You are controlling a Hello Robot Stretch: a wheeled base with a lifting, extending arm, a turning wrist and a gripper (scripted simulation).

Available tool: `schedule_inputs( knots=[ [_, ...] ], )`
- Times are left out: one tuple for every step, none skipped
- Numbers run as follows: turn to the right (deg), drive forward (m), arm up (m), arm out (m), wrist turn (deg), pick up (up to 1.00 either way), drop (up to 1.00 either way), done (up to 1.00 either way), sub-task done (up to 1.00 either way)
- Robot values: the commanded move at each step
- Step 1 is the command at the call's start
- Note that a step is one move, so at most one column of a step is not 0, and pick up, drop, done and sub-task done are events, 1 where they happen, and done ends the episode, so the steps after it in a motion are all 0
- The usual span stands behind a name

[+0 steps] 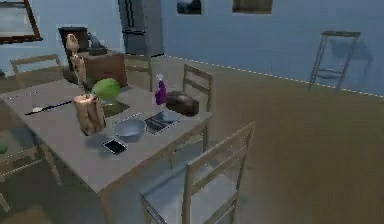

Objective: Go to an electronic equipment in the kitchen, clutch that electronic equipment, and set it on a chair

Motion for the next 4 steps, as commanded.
schedule_inputs(
  knots=[
    [-45.0, 0.0, 0.0, 0.0, 0.0, 0.0, 0.0, 0.0, 0.0],
    [-45.0, 0.0, 0.0, 0.0, 0.0, 0.0, 0.0, 0.0, 0.0],
    [-21.0, 0.0, 0.0, 0.0, 0.0, 0.0, 0.0, 0.0, 0.0],
    [45.0, 0.0, 0.0, 0.0, 0.0, 0.0, 0.0, 0.0, 0.0]
  ],
)
